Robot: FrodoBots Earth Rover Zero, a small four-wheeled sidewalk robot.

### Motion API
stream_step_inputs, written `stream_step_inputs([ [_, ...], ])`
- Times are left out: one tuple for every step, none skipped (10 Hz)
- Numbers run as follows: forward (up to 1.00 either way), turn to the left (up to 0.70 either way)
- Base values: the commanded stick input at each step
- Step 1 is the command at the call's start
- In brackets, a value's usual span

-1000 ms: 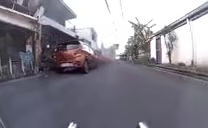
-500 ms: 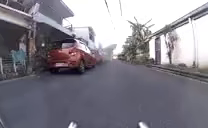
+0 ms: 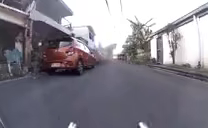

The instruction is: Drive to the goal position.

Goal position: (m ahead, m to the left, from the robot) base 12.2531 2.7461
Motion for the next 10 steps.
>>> stream_step_inputs([
  [0.70,0.00],
  [0.70,0.00],
  [0.70,0.00],
  [0.70,0.00],
  [0.70,0.00],
  [0.70,0.00],
  [0.70,0.00],
  [0.70,0.00],
  [0.70,0.00],
  [0.70,-0.16],
])
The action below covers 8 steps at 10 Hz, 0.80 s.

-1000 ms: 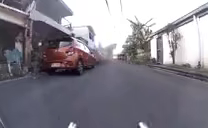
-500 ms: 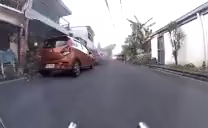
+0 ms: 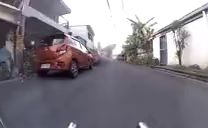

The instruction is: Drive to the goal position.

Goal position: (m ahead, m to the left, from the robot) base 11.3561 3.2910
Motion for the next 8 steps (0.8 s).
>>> stream_step_inputs([
  [0.70,-0.34],
  [0.70,-0.35],
  [0.70,-0.35],
  [0.70,-0.31],
  [0.70,-0.18],
  [0.70,0.00],
  [0.70,0.00],
  [0.70,0.00],
])
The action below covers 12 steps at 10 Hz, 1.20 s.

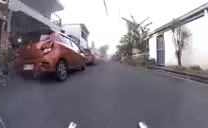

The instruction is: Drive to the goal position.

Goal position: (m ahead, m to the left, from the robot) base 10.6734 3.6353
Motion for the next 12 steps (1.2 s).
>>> stream_step_inputs([
  [0.70,0.00],
  [0.70,0.00],
  [0.70,0.00],
  [0.70,0.00],
  [0.70,0.00],
  [0.70,0.00],
  [0.70,0.00],
  [0.70,0.00],
  [0.70,0.00],
  [0.70,0.00],
  [0.70,0.00],
  [0.70,0.00],
])
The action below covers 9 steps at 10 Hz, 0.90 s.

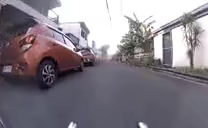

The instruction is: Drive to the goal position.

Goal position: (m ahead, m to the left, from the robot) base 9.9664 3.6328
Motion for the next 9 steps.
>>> stream_step_inputs([
  [0.70,0.00],
  [0.70,0.00],
  [0.70,0.00],
  [0.70,0.00],
  [0.70,0.00],
  [0.70,0.00],
  [0.70,0.00],
  [0.70,0.00],
  [0.70,-0.02],
])
